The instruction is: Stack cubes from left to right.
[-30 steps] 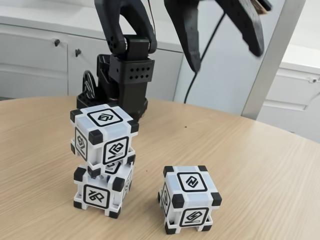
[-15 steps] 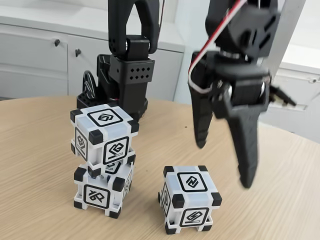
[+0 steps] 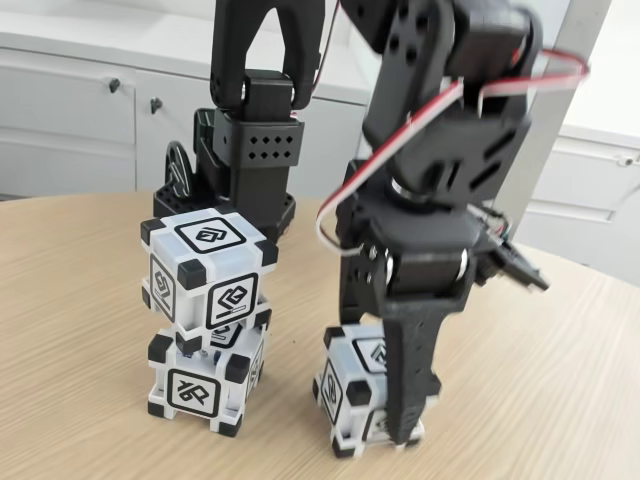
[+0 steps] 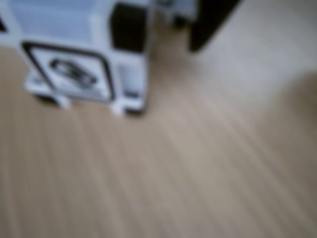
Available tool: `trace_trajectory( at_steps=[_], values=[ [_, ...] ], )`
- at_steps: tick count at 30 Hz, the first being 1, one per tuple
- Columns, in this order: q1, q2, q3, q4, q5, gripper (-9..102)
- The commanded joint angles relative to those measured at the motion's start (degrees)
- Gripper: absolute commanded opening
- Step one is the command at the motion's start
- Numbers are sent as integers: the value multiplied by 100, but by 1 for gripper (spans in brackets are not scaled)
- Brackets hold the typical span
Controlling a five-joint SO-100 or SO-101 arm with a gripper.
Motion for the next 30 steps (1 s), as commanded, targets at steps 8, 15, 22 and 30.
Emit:
trace_trajectory(
  at_steps=[8, 15, 22, 30],
  values=[
    [88, -141, -141, 26, 9, 24],
    [97, -53, -149, 114, -18, 23],
    [290, 1257, -105, 149, -132, 23],
    [1081, 3366, -141, 167, -466, 24]
  ],
)
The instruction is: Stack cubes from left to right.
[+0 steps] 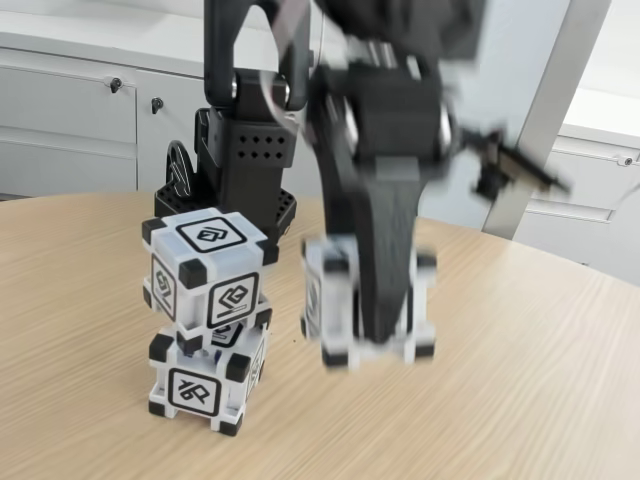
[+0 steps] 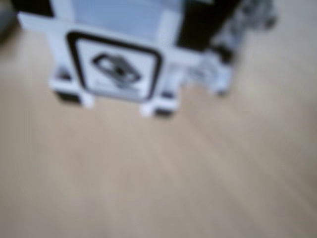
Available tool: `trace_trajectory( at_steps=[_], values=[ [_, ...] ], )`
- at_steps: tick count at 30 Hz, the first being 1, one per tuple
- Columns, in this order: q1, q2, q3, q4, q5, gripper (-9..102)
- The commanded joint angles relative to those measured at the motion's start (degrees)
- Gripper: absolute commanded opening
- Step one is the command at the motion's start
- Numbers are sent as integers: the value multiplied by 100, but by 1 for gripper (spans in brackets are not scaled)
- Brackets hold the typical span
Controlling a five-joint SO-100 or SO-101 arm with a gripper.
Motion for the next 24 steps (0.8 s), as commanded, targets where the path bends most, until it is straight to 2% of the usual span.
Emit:
trace_trajectory(
  at_steps=[1, 6, 10, 12, 16, 21, 24],
  values=[
    [176, 976, -149, 9, -167, 25],
    [149, 1266, -519, 976, -220, 24],
    [70, 1248, -1608, 2101, -255, 25],
    [105, 1239, -2215, 2373, -255, 25],
    [176, 1222, -2786, 2276, -475, 25],
    [193, 738, -2795, 2276, -773, 25],
    [606, 369, -2804, 2276, -914, 25]
  ],
)
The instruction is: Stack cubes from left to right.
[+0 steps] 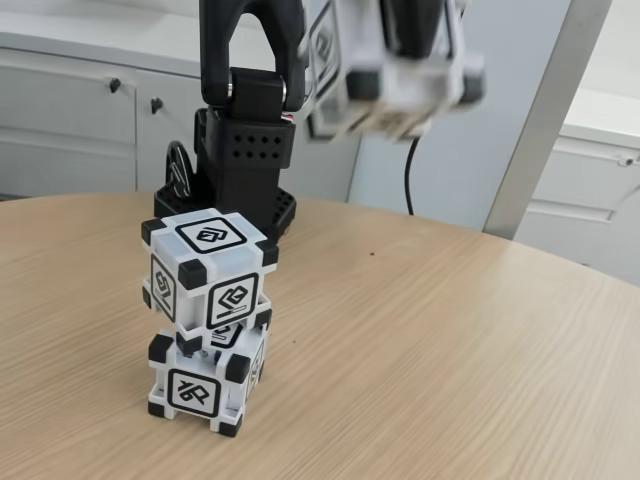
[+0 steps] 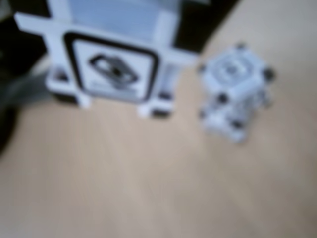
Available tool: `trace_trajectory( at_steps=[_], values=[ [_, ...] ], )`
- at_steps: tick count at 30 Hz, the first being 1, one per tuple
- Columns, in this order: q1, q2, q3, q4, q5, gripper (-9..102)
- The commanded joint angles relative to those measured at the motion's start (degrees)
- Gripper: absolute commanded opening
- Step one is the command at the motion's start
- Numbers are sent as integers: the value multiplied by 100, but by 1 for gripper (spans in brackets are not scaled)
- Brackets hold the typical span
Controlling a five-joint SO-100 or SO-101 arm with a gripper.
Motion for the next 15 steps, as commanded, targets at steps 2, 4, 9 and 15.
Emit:
trace_trajectory(
  at_steps=[2, 4, 9, 15],
  values=[
    [721, -334, -290, 53, -246, 25],
    [1072, -404, -272, 53, -422, 25],
    [1485, -316, -255, 62, -826, 25],
    [1503, -387, -237, 70, -932, 25]
  ],
)
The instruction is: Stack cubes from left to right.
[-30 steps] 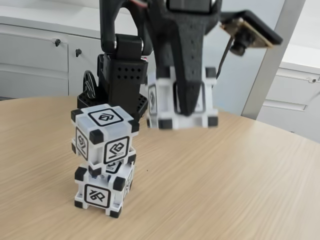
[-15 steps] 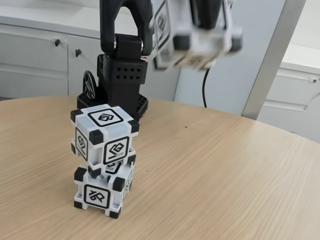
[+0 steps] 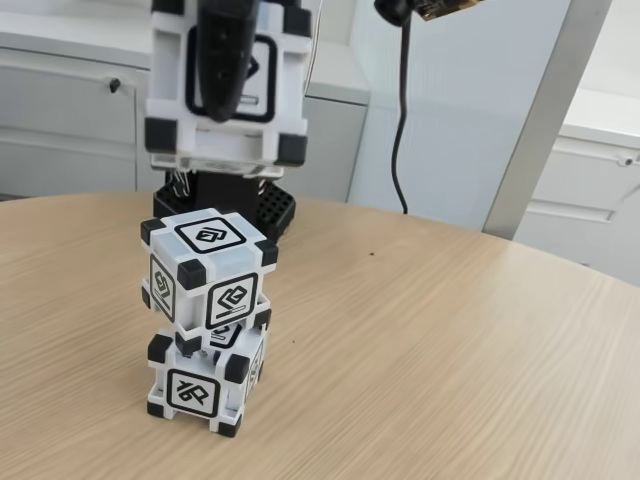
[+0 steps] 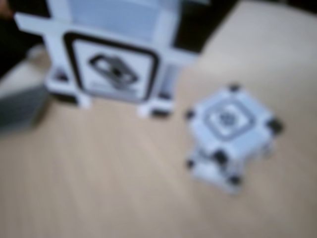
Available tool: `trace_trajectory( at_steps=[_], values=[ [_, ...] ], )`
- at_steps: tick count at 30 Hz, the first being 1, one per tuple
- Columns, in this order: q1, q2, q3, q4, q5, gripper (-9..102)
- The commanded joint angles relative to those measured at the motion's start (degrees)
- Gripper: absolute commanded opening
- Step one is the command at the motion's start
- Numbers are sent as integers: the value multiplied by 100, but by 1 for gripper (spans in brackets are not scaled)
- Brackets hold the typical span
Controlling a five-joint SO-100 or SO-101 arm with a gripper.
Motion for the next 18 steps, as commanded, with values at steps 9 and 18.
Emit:
trace_trajectory(
  at_steps=[9, 18],
  values=[
    [53, 141, 132, 70, -220, 25],
    [53, 316, 1046, 53, -580, 24]
  ],
)
